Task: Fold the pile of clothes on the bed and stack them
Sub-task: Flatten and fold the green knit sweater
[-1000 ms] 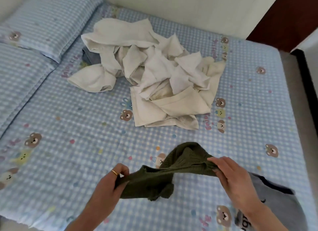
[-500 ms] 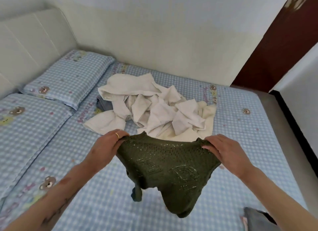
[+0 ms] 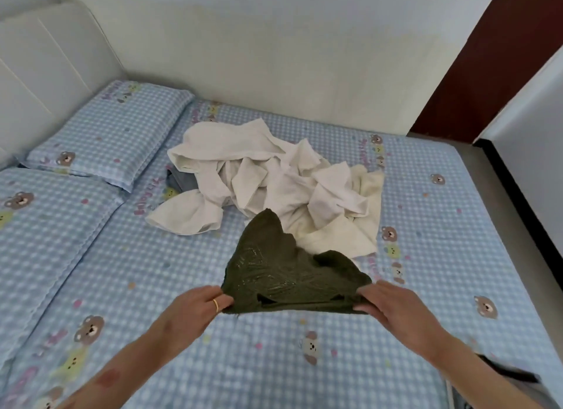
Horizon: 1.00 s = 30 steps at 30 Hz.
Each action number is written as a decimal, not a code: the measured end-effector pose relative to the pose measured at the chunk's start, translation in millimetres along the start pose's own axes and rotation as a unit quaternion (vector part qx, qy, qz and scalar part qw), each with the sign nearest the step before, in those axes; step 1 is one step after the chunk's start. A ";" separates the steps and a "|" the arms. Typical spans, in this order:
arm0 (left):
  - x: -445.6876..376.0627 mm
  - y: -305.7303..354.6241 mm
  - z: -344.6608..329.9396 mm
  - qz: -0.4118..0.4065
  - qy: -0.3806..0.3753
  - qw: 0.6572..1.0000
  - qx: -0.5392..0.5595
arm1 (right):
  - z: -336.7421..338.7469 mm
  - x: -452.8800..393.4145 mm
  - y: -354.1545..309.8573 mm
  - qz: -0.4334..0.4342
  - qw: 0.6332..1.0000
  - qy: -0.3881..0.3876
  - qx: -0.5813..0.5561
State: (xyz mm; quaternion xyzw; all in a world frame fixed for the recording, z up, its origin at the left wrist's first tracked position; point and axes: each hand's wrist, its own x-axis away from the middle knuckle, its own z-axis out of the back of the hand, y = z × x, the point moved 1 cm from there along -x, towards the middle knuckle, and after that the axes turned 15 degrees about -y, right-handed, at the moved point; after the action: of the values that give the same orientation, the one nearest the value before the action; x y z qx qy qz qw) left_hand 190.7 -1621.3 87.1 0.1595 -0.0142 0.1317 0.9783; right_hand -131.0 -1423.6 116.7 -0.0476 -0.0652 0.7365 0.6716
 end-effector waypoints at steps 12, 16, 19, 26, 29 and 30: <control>60.7 29.1 -257.9 -0.055 -0.316 0.947 -0.007 | -234.4 98.4 -51.4 -0.030 0.968 -0.232 -0.090; 80.3 37.9 -300.2 -0.056 -0.392 0.918 0.014 | -275.5 126.1 -60.2 -0.082 0.939 -0.315 -0.115; 96.1 44.7 -318.0 -0.065 -0.431 0.900 0.002 | -295.5 149.5 -75.3 -0.071 0.932 -0.331 -0.132; 115.4 59.9 -326.3 -0.039 -0.448 0.892 0.039 | -315.5 173.7 -94.2 -0.140 0.906 -0.338 -0.211; 85.8 54.5 -322.0 0.047 -0.336 0.940 0.032 | -322.9 135.3 -81.2 -0.213 0.917 -0.265 -0.210; 73.7 48.8 -320.9 0.081 -0.324 0.942 0.019 | -327.7 119.8 -74.6 -0.204 0.915 -0.282 -0.202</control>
State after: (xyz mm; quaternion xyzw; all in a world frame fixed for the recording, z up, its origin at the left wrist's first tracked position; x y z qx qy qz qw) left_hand 244.5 -1456.7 -197.2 0.2106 -0.3411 0.1523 0.9034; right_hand -17.1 -1287.2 -192.7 0.0421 -0.4079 0.5373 0.7370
